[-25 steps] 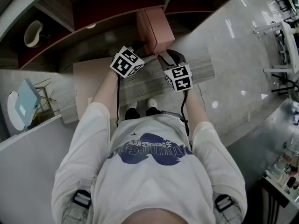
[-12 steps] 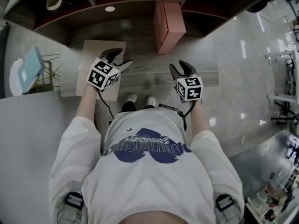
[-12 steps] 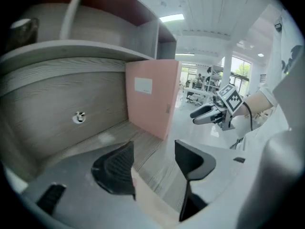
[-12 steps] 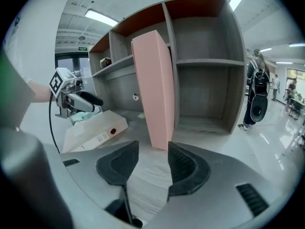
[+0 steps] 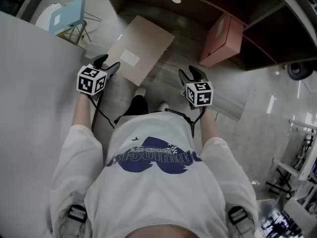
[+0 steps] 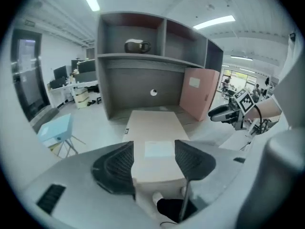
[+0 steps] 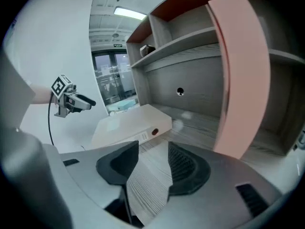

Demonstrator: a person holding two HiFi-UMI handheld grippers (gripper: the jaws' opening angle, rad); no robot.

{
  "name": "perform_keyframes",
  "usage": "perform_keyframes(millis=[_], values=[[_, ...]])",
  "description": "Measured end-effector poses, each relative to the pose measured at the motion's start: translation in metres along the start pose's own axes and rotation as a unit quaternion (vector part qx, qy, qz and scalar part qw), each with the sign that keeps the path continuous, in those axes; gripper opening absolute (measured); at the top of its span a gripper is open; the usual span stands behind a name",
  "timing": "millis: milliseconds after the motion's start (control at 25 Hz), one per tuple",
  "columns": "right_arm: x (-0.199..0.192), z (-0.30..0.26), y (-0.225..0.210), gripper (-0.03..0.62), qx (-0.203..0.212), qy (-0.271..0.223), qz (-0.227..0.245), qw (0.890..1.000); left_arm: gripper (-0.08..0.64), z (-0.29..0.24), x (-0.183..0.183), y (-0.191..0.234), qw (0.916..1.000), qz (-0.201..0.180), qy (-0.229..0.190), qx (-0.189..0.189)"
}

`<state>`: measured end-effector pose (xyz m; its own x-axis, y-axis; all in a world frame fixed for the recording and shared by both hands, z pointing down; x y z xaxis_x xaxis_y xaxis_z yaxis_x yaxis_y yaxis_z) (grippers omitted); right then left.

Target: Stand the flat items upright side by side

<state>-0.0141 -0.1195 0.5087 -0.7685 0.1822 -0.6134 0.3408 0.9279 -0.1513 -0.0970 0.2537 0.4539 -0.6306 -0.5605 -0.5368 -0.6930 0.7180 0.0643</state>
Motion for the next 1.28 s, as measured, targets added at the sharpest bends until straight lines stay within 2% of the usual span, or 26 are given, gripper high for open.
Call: perform_keyframes(millis=[120,240,440,560,840,1040,1280], values=[[0.012,-0.014,0.024,0.193,0.028,0.006,0.026,0.999,0.275,0.023,-0.035,0.011,0.9987,0.043,-0.001,0.027],[0.021,-0.022,0.048,0.196,0.046,0.011,0.044,0.998,0.275,0.036,-0.064,0.022,0.9969,0.069,0.004,0.038],[0.03,-0.028,0.074,0.199,0.045,0.025,0.036,0.998,0.275,0.032,-0.079,0.052,0.9968,0.076,0.012,0.023],[0.034,-0.037,0.091,0.204,0.043,0.037,0.003,0.998,0.275,0.026,-0.073,0.078,0.998,0.061,0.013,0.001],[0.033,-0.058,0.14,0.219,0.022,0.054,-0.118,0.991,0.275,0.007,-0.077,0.14,0.9961,0.03,0.01,-0.082],[0.03,-0.06,0.168,0.227,-0.015,0.048,-0.187,0.981,0.275,-0.013,-0.075,0.162,0.9889,-0.008,0.035,-0.144],[0.019,-0.046,0.187,0.238,-0.043,0.04,-0.232,0.971,0.275,-0.045,-0.054,0.158,0.9775,-0.039,0.06,-0.198]])
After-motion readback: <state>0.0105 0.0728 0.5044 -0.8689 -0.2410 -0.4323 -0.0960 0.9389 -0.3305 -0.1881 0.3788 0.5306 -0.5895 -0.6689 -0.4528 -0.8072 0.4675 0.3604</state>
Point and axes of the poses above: the fingertips, and each gripper's own axes: z backward along the fingers, y to its left, x out of its top, the point moved 9 cm from there along z, backward along the fingers, and after that the axes turned 15 degrees about y, right-handed, at the moved point
